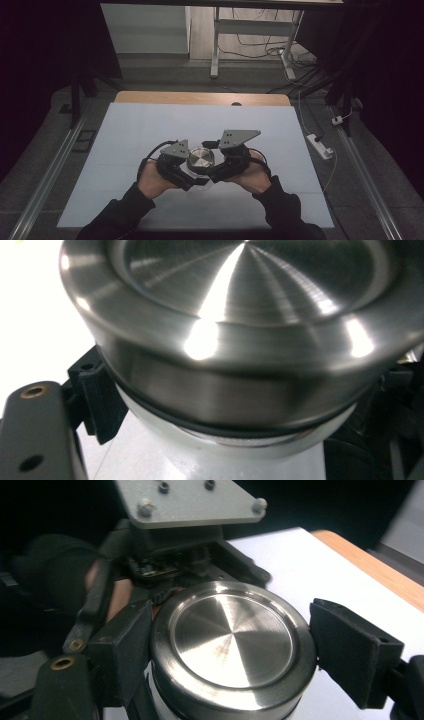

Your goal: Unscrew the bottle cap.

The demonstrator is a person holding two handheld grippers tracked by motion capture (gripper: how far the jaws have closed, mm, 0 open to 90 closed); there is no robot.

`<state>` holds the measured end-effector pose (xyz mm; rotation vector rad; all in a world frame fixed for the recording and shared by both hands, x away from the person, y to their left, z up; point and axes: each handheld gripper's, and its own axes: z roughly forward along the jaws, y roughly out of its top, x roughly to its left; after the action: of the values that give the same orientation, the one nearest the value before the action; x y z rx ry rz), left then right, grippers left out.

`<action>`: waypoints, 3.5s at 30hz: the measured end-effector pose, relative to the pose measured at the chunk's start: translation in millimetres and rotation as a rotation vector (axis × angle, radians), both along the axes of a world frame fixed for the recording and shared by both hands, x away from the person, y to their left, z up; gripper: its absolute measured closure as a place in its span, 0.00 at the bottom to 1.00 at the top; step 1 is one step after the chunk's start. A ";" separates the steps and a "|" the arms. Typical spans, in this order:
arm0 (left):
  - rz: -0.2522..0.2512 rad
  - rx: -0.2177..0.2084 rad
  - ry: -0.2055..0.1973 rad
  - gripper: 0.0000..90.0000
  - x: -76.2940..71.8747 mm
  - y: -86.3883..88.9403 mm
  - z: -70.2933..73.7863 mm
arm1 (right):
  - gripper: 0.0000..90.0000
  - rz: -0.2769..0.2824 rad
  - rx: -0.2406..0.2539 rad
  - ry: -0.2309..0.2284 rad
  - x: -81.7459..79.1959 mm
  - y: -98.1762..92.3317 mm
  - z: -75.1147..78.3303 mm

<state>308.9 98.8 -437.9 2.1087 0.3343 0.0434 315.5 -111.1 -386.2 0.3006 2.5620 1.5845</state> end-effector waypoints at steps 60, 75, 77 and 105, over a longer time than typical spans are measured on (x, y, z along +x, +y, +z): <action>0.071 0.013 0.018 0.17 15.2 18.6 -8.5 | 0.22 0.002 0.133 -0.024 2.7 -23.1 10.0; 0.126 0.027 0.004 0.17 23.0 21.4 -12.1 | 0.22 -0.007 0.125 -0.032 -10.6 -24.2 6.6; 0.130 0.028 0.000 0.17 23.9 21.2 -12.1 | 0.22 -0.008 0.121 -0.028 -12.0 -24.2 5.2; 0.193 0.010 -0.018 0.17 38.5 25.0 -12.6 | 0.22 -0.014 0.095 -0.018 -25.8 -25.4 -17.9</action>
<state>347.4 123.8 -450.5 2.0788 0.5270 0.1780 289.7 -136.6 -404.1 0.3111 2.4700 1.6992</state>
